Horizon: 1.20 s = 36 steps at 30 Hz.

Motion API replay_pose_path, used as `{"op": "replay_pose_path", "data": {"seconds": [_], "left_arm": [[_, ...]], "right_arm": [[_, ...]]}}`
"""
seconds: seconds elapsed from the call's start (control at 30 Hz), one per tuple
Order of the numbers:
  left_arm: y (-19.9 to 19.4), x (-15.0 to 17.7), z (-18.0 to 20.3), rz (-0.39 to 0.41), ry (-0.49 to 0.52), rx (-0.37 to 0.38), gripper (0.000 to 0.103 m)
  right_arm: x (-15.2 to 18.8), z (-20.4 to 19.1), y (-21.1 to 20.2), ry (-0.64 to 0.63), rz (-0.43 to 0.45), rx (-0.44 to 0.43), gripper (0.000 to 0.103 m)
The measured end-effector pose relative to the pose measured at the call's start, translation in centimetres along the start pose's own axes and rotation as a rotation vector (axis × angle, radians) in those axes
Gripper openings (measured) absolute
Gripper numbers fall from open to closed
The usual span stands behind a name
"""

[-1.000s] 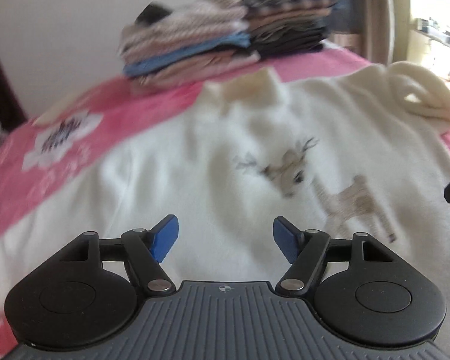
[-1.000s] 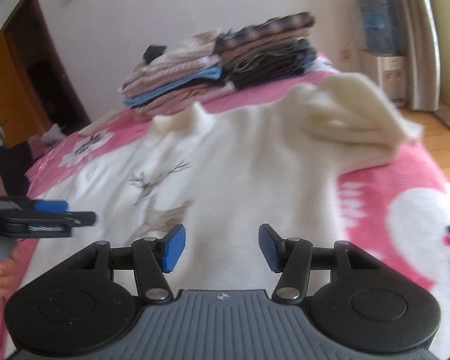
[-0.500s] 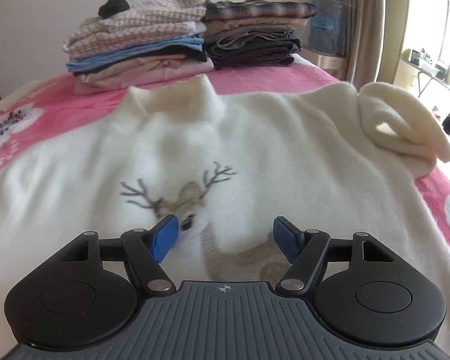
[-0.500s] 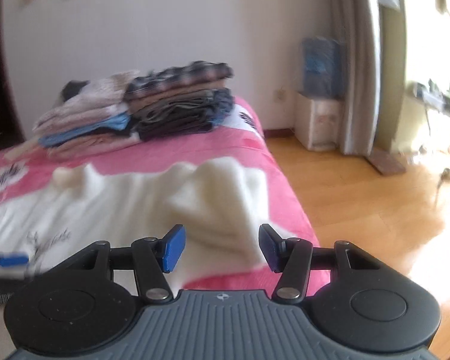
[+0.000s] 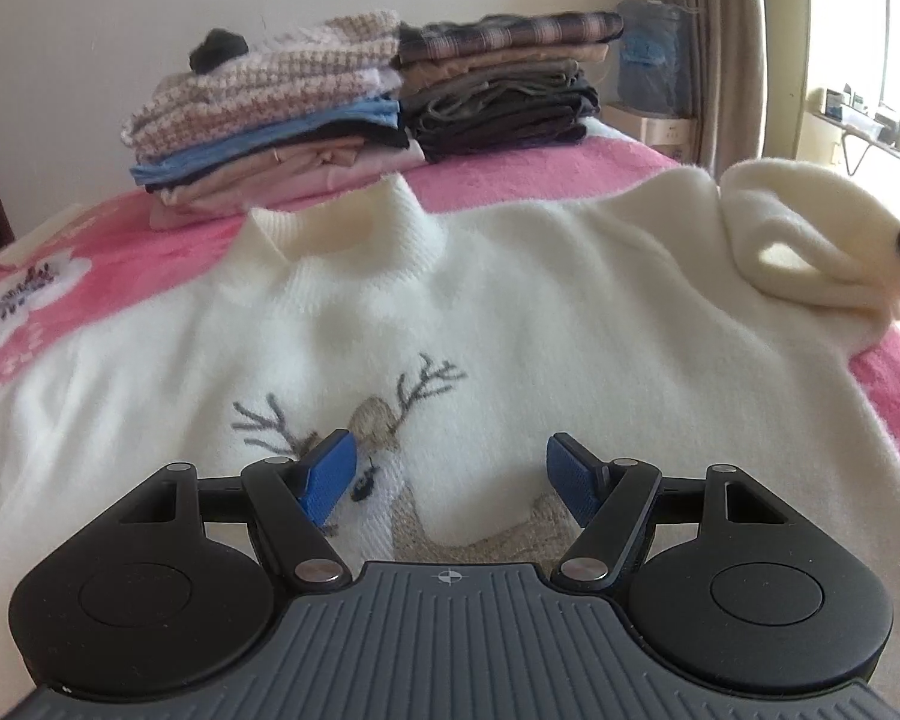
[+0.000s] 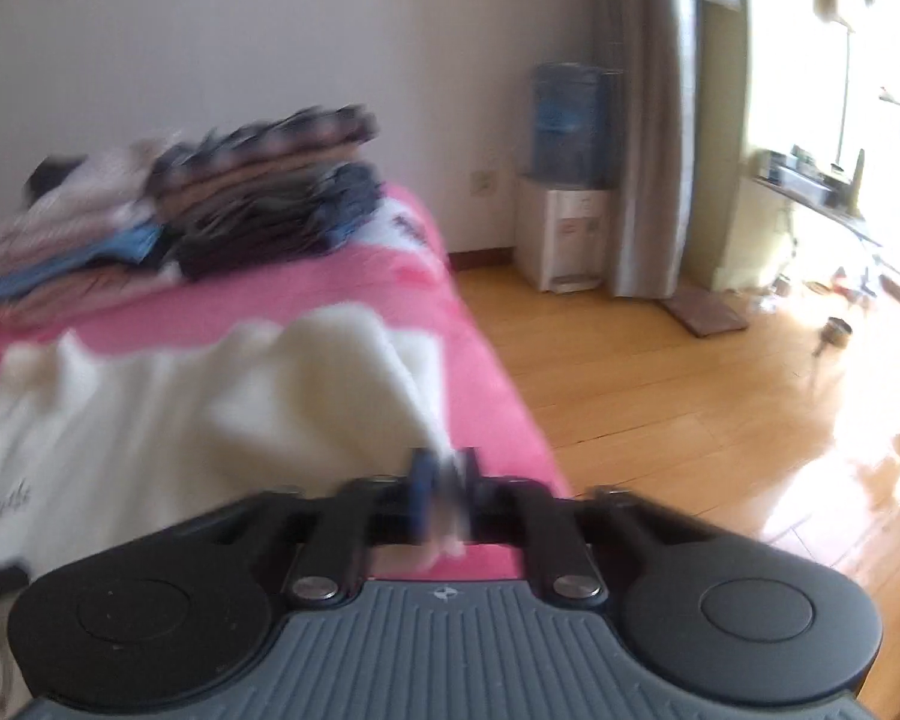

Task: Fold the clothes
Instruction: 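Reach the right tool to the folded cream sleeve and grasp it, then lift the sleeve with the right tool, lay it across the body, release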

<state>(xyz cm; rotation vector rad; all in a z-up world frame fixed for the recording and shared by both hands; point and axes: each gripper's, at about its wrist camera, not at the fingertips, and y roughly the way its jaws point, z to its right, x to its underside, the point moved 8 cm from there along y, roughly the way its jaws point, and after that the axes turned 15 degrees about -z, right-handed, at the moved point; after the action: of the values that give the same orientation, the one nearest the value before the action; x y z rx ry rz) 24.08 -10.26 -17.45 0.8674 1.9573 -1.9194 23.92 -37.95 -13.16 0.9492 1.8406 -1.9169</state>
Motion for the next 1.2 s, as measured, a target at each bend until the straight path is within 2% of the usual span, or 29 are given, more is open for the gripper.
{"op": "replay_pose_path", "data": {"seconds": [0.17,0.33,0.47,0.57,0.67,0.83,0.9,1.03,1.2], "left_arm": [[-1.2,-1.1,1.6,0.094,0.096,-0.036,0.071],[-1.9,-2.7,5.1,0.170,0.222,0.007,0.071],[-2.1,-4.2,8.6,0.232,0.341,0.028,0.071],[-1.3,-5.7,11.3,0.279,0.431,0.014,0.071],[0.6,-6.7,13.7,0.250,0.474,0.043,0.070],[5.0,-6.3,16.9,0.131,0.564,0.098,0.070],[5.0,-6.4,16.8,0.135,0.552,0.104,0.070],[4.1,-7.2,15.0,0.079,0.447,0.160,0.070],[0.7,-6.5,10.9,0.040,0.347,0.107,0.070]], "right_arm": [[-3.7,4.0,-3.2,0.051,0.147,0.097,0.004],[-7.1,10.3,-7.1,0.107,0.278,0.241,0.004],[-8.9,15.9,-8.0,0.201,0.272,0.294,0.003],[-9.2,19.3,-7.6,0.242,0.225,0.316,0.003],[-8.6,21.4,-6.1,0.266,0.158,0.327,0.003],[-7.6,22.7,-4.5,0.307,0.110,0.334,0.003],[-8.2,22.1,-4.6,0.297,0.110,0.324,0.003],[-10.3,19.6,-6.1,0.246,0.129,0.286,0.003],[-13.1,14.3,-10.2,0.136,0.172,0.192,0.003]]}}
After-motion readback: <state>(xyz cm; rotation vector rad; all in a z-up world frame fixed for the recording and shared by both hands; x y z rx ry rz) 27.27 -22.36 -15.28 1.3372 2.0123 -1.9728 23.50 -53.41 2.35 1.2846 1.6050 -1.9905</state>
